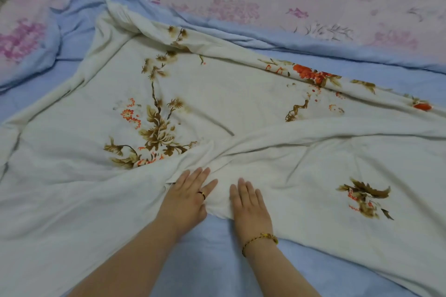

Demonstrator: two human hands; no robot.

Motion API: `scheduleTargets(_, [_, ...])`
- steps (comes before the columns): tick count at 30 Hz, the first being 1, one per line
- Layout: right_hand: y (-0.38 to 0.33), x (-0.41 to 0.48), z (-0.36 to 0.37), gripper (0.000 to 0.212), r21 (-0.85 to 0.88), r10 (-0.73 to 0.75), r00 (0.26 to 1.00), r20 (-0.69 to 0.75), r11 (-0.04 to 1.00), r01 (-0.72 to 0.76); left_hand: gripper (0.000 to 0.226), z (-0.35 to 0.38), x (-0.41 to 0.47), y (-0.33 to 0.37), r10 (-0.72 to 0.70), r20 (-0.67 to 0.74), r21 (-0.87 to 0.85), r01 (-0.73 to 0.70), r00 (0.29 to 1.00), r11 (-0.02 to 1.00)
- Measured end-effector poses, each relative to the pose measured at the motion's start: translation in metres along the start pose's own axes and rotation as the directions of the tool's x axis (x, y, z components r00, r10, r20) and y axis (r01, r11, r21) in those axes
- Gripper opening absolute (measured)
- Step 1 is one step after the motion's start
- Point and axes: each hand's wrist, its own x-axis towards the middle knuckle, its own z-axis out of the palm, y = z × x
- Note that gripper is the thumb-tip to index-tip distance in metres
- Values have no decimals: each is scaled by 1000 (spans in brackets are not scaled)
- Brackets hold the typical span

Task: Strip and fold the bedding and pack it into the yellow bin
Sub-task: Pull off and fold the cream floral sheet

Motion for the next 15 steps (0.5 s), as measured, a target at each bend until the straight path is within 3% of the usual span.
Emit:
scheduleTargets(2, [-8, 12, -5, 51, 15, 12, 994, 105, 1000, -14, 58, 4, -7, -10, -7, 10, 113, 6, 1000, 994])
scheduleTargets(6, [-1, 28, -22, 39, 69, 57, 987, 147, 995, -67, 50, -1, -6, -34, -30, -133, 282, 67, 991, 957])
scheduleTargets(8, [0, 26, -30, 28, 177, 27, 990, 137, 983, -51, 60, -13, -4, -41, -120, -202, 255, 171, 972, 952])
scheduleTargets(10, [-4, 12, -30, 17, 158, 35, 985, 170, 985, -62, 75, -20, -6, -54, -288, -183, 259, 329, 940, 908])
scheduleTargets(11, [-6, 6, -24, 21, 135, 24, 991, 129, 990, -41, 76, -22, -8, -61, -343, -151, 220, 370, 927, 902])
scheduleTargets(13, [-18, -3, -31, 23, 99, 12, 988, 156, 995, -27, 80, -24, -15, -78, -383, -185, 89, 403, 905, 911])
scheduleTargets(15, [-29, -8, -34, 12, 39, 31, 986, 162, 999, -37, 74, -27, -27, -91, -354, -87, 128, 363, 931, 923])
